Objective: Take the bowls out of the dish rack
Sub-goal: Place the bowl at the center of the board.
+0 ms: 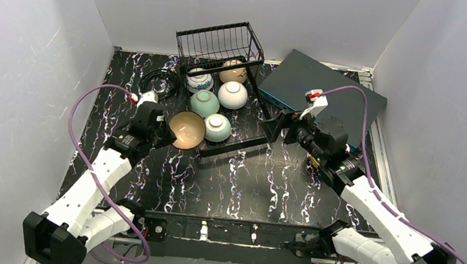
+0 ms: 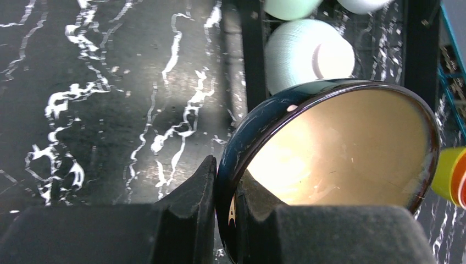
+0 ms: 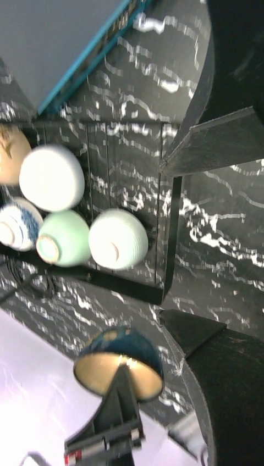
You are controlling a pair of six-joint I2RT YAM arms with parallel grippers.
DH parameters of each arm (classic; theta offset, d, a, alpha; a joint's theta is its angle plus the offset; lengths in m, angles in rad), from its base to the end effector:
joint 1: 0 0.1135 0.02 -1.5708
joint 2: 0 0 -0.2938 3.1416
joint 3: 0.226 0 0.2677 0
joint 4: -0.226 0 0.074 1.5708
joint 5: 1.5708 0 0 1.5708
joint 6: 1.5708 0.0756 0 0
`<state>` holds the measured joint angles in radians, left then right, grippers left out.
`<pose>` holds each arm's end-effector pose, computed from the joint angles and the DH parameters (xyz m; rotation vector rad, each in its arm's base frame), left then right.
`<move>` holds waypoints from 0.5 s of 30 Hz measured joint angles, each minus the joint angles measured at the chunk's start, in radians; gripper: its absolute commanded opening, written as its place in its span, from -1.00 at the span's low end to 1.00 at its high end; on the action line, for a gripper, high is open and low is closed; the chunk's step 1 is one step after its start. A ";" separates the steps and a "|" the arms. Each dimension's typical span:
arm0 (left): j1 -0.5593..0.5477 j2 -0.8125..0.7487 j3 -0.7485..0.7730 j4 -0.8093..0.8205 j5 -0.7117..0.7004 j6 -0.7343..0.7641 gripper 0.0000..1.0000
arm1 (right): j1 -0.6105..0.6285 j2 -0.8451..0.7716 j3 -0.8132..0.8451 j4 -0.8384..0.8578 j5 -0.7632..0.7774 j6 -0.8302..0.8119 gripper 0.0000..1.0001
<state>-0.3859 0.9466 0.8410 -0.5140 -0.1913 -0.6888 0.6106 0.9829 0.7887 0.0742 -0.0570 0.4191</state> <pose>0.2229 -0.0750 0.2980 -0.4400 2.1613 -0.3992 0.2212 0.1601 0.3486 -0.2123 1.7457 0.8112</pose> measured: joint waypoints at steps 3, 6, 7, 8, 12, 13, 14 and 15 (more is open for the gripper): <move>0.067 0.001 0.000 -0.021 0.003 0.008 -1.00 | 0.000 -0.046 0.000 -0.060 0.079 -0.053 0.97; 0.145 0.008 0.000 -0.030 0.014 0.014 -1.00 | 0.000 -0.079 0.000 -0.113 0.151 -0.093 0.97; 0.172 0.013 0.000 -0.030 0.021 0.016 -1.00 | 0.000 -0.090 0.000 -0.130 0.170 -0.106 0.97; 0.201 0.020 0.000 -0.029 0.031 0.016 -1.00 | 0.000 -0.101 0.000 -0.145 0.188 -0.116 0.97; 0.338 0.064 -0.006 0.006 0.094 0.000 -1.00 | 0.000 -0.156 -0.018 -0.166 0.246 -0.149 0.97; 0.373 0.077 -0.014 0.024 0.110 -0.006 -1.00 | 0.000 -0.170 -0.026 -0.171 0.254 -0.155 0.97; 0.411 0.094 -0.019 0.037 0.124 -0.012 -1.00 | 0.000 -0.180 -0.034 -0.173 0.261 -0.160 0.97; 0.444 0.116 -0.024 0.051 0.139 -0.018 -1.00 | -0.001 -0.186 -0.037 -0.180 0.265 -0.162 0.97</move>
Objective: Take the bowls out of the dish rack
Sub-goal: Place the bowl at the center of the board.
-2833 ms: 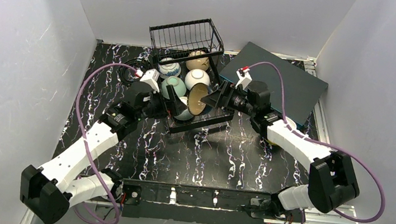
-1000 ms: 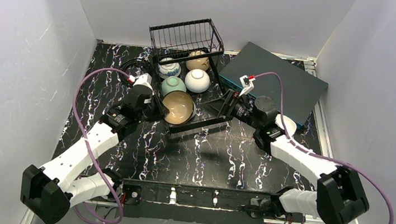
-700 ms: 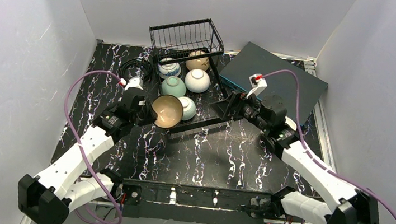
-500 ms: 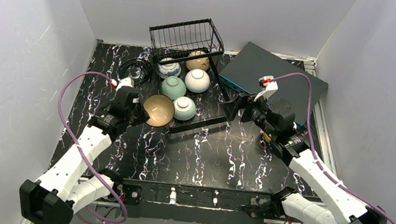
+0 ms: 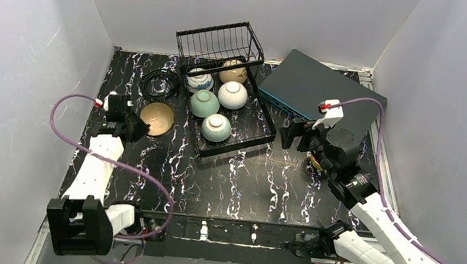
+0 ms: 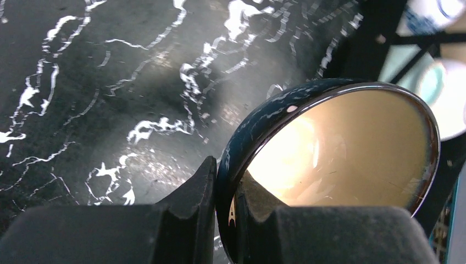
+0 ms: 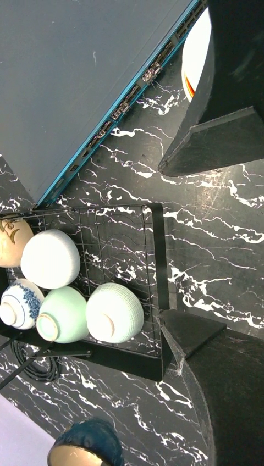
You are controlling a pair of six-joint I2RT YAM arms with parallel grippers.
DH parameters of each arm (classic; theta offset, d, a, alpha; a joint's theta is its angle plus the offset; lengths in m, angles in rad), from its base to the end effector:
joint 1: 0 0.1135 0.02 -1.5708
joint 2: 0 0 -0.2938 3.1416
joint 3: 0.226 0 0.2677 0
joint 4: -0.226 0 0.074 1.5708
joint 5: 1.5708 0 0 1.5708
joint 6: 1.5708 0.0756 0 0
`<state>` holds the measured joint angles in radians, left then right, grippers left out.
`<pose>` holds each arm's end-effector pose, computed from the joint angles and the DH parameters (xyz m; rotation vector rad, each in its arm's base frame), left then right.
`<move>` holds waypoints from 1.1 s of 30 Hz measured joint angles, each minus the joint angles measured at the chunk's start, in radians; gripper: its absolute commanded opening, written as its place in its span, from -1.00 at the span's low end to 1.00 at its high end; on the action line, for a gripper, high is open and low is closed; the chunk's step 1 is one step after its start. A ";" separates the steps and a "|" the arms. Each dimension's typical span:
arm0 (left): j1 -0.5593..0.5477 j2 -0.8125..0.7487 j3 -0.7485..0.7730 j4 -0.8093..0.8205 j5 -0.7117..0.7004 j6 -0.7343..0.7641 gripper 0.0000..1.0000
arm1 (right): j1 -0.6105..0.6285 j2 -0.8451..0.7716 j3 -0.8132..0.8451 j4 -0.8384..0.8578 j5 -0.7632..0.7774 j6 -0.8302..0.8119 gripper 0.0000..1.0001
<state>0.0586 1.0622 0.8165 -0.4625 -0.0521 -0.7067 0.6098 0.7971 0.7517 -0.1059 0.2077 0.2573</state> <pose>0.2575 0.0190 0.2676 -0.8818 2.1173 -0.2794 0.1928 0.1157 0.3494 -0.1512 1.7343 0.4618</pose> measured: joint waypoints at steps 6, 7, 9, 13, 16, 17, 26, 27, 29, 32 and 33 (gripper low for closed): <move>0.141 0.147 -0.006 0.055 0.033 -0.007 -1.00 | 0.000 -0.006 -0.017 -0.018 0.003 -0.014 0.97; 0.150 0.167 -0.005 0.060 0.034 -0.005 -1.00 | 0.000 -0.006 -0.018 -0.019 0.003 -0.015 0.97; 0.169 0.217 0.007 0.064 0.034 0.006 -1.00 | 0.000 -0.013 -0.027 -0.018 0.002 -0.017 0.97; 0.188 0.326 0.047 0.084 0.027 0.030 -1.00 | 0.000 -0.029 -0.040 -0.019 0.002 -0.018 0.97; 0.199 0.401 0.064 0.115 0.027 0.042 -1.00 | 0.000 -0.032 -0.044 -0.018 -0.002 -0.018 0.97; 0.203 0.430 0.072 0.124 0.027 0.047 -1.00 | 0.000 -0.031 -0.044 -0.018 -0.004 -0.018 0.97; 0.225 0.583 0.171 0.179 0.024 0.111 -0.76 | 0.000 -0.003 -0.044 -0.017 -0.028 0.002 0.97; 0.226 0.592 0.176 0.190 0.027 0.115 -0.67 | 0.000 0.002 -0.044 -0.017 -0.032 0.003 0.97; 0.227 0.599 0.180 0.202 0.034 0.121 -0.55 | 0.000 0.011 -0.044 -0.016 -0.037 0.005 0.97; 0.227 0.600 0.180 0.216 0.040 0.126 -0.35 | 0.000 0.021 -0.047 -0.011 -0.048 0.010 0.97; 0.227 0.600 0.180 0.220 0.042 0.125 -0.29 | 0.000 0.023 -0.048 -0.008 -0.053 0.012 0.97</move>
<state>0.2852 1.6627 0.9970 -0.2428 -0.0105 -0.5816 0.6098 0.8196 0.7036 -0.1135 0.1543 0.2695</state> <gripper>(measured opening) 0.277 0.985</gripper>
